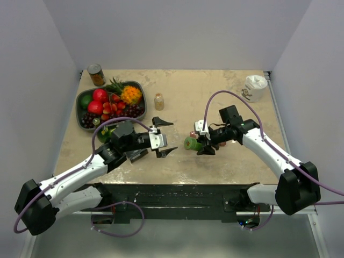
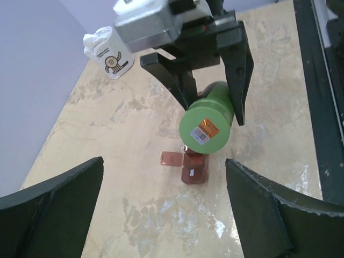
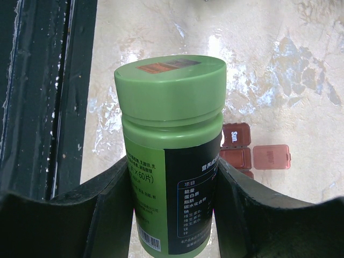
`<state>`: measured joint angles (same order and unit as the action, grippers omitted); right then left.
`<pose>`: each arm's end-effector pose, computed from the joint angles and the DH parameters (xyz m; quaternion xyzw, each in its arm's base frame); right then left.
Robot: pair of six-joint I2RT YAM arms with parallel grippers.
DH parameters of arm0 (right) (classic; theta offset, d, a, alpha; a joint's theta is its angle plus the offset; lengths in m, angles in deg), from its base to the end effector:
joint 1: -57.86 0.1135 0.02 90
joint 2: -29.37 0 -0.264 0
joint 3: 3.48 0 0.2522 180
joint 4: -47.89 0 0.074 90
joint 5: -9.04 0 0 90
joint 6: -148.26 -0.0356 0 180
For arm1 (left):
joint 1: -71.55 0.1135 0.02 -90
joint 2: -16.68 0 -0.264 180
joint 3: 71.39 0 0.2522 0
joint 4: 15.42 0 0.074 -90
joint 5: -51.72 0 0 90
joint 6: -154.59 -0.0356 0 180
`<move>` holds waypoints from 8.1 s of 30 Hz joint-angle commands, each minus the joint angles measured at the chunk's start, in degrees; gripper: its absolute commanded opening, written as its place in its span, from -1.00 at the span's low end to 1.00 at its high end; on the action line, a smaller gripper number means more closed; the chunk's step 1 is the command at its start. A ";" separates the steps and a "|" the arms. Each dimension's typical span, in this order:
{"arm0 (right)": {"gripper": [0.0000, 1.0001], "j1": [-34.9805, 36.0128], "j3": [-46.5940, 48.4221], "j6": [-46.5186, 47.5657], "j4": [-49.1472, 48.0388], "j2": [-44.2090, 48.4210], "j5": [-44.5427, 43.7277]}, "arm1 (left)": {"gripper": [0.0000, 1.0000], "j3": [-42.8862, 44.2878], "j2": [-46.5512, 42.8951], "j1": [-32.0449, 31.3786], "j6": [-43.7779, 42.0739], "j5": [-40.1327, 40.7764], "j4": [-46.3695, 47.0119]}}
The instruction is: Sort the pills into containers
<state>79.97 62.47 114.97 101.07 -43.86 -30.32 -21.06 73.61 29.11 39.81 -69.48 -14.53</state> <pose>0.2135 0.1164 0.2503 -0.6392 0.6061 0.3263 0.3430 0.1576 -0.1691 0.2954 0.5456 0.4949 -0.2962 0.6080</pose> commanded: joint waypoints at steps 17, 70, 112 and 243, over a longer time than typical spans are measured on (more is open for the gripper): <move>-1.00 0.04 2.05 1.30 -0.40 0.02 2.19 | 0.96 4.38 4.24 -3.00 -13.71 -2.64 -1.73; -1.00 0.13 2.22 1.12 -0.48 -0.16 2.10 | -0.89 22.66 23.23 -5.82 68.95 2.90 -12.64; -1.00 -0.31 2.22 1.30 -0.22 -0.16 2.01 | 0.99 3.27 -2.24 5.43 18.54 3.17 -5.72; -1.00 -4.26 2.84 -3.45 -2.50 -0.16 3.07 | -0.32 14.05 30.43 3.06 46.84 33.40 -33.90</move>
<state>76.52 62.84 112.96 100.69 -44.50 -29.06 -8.07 102.07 31.80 91.77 -41.18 -48.58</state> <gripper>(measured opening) 0.540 0.569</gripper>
